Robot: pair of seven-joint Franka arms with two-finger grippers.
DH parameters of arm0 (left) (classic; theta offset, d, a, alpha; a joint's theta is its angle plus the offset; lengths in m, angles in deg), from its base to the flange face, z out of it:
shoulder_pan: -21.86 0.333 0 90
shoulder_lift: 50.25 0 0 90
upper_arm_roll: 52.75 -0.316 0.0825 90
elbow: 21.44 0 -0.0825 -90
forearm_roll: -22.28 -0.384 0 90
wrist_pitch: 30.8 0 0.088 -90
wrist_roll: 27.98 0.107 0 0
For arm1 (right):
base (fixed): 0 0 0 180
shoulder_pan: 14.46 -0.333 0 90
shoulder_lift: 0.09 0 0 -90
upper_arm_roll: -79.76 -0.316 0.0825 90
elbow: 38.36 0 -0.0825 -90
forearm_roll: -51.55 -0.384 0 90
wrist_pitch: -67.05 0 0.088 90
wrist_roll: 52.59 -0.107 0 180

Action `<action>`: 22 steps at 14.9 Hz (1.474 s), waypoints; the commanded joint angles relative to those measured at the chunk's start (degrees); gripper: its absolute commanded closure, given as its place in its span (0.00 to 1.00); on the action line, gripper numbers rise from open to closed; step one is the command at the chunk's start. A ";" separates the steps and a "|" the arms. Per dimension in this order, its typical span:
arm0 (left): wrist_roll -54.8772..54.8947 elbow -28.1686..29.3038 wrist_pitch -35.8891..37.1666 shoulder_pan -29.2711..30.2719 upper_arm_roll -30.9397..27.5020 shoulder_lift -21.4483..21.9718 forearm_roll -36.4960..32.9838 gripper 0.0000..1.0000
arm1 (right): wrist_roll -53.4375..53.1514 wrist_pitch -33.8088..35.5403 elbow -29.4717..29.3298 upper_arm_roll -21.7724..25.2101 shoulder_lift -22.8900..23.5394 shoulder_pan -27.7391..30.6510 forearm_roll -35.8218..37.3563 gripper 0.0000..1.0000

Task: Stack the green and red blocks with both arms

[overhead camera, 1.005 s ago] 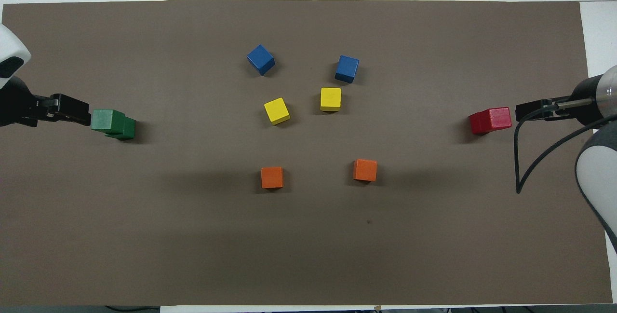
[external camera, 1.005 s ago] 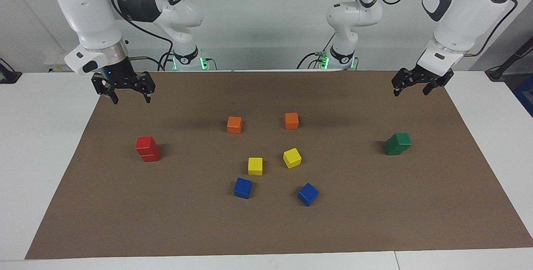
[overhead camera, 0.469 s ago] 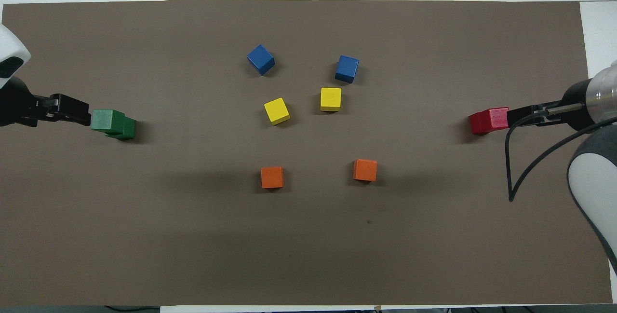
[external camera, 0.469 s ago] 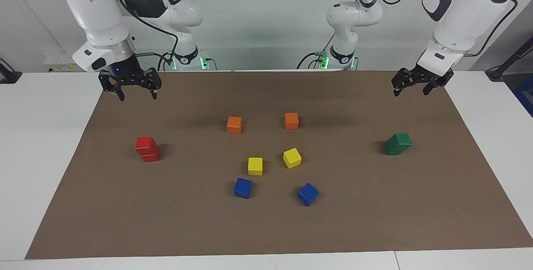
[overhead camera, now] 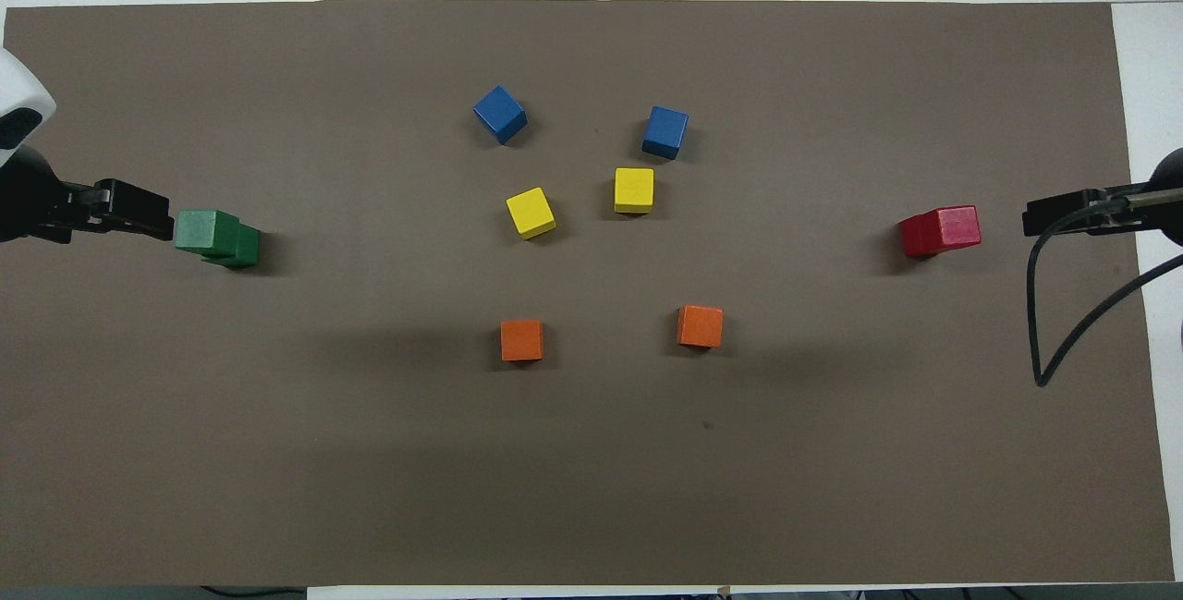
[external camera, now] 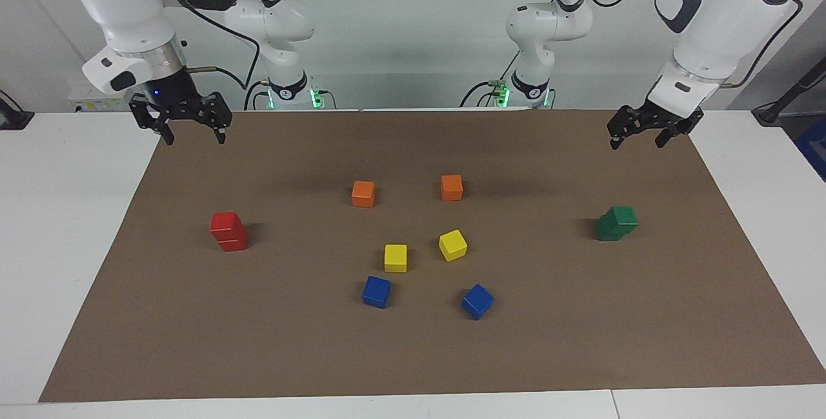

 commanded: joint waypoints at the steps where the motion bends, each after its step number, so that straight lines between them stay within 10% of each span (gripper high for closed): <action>1: -0.56 0.08 -0.34 -0.90 -0.85 0.32 0.36 0.00 | 0.53 1.79 -1.27 0.16 0.33 0.38 -0.97 0.00; 22: -0.56 0.08 -0.25 -0.20 -0.85 0.32 0.36 0.00 | 0.70 7.77 -2.23 2.19 0.15 -0.24 -0.62 0.00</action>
